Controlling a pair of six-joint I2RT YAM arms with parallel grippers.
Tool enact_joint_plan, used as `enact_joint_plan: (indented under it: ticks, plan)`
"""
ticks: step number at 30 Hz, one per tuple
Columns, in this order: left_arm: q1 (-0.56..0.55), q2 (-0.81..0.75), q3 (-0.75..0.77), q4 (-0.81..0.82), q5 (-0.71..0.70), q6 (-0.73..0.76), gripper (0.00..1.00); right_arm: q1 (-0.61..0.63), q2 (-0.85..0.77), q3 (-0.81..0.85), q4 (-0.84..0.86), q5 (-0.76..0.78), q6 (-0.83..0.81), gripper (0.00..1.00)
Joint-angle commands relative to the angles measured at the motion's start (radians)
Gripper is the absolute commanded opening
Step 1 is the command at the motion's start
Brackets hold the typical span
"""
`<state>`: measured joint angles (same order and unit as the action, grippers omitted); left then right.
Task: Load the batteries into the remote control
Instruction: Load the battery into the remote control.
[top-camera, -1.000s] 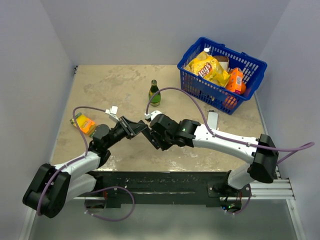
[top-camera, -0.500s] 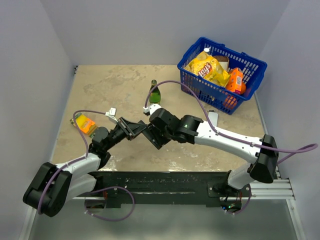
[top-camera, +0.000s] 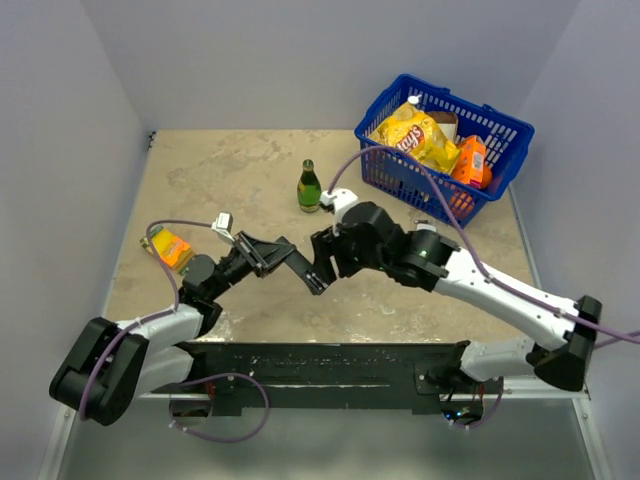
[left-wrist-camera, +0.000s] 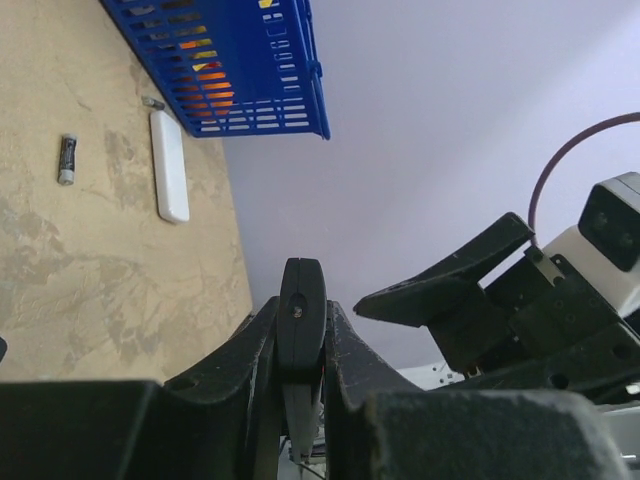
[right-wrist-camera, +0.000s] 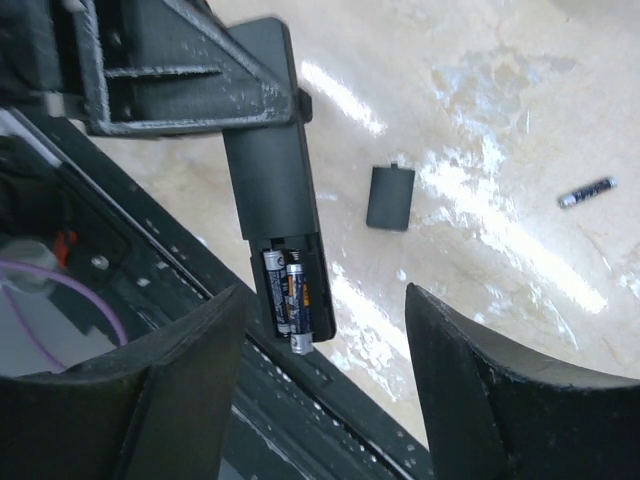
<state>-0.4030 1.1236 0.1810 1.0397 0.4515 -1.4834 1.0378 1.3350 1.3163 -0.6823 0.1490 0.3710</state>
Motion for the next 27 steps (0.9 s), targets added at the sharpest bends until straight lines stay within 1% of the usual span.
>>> enact_joint_plan:
  ticks: [1,2,3,4,5,6,8,9,10,12,14,20,23,27]
  plan:
    - [0.01,0.083,-0.005,0.193,0.039,-0.087,0.0,-0.105,-0.149,-0.116,0.162,-0.146,0.048,0.7]
    - [0.012,0.109,-0.009,0.232,0.049,-0.106,0.0,-0.119,-0.208,-0.141,0.188,-0.175,0.061,0.71]
    - [0.01,0.139,-0.015,0.278,0.059,-0.13,0.0,-0.137,-0.233,-0.185,0.234,-0.183,0.068,0.72]
    - [0.01,0.198,-0.029,0.381,0.061,-0.179,0.0,-0.143,-0.255,-0.207,0.254,-0.189,0.074,0.73]
    - [0.01,0.224,-0.034,0.428,0.064,-0.198,0.0,-0.148,-0.276,-0.248,0.269,-0.201,0.084,0.74]
    - [0.01,0.254,-0.04,0.521,0.065,-0.218,0.0,-0.156,-0.305,-0.265,0.288,-0.204,0.092,0.74]
    - [0.012,0.346,-0.043,0.617,0.075,-0.277,0.0,-0.162,-0.332,-0.317,0.303,-0.203,0.126,0.75]
    - [0.01,0.378,-0.048,0.711,0.075,-0.299,0.0,-0.162,-0.356,-0.339,0.334,-0.212,0.141,0.75]
    - [0.01,0.439,-0.049,0.761,0.075,-0.339,0.0,-0.163,-0.367,-0.362,0.357,-0.221,0.157,0.75]
    - [0.01,0.496,-0.048,0.856,0.073,-0.386,0.0,-0.163,-0.394,-0.425,0.412,-0.241,0.204,0.75]
    - [0.01,0.513,-0.043,0.856,0.082,-0.373,0.0,-0.163,-0.399,-0.469,0.44,-0.247,0.238,0.75]
    - [0.01,0.441,-0.025,0.813,0.091,-0.319,0.0,-0.163,-0.41,-0.56,0.472,-0.226,0.299,0.74]
    - [0.012,0.397,0.003,0.76,0.101,-0.278,0.0,-0.163,-0.407,-0.585,0.48,-0.191,0.335,0.74]
    - [0.01,0.294,0.031,0.671,0.11,-0.181,0.0,-0.165,-0.398,-0.62,0.539,-0.206,0.388,0.73]
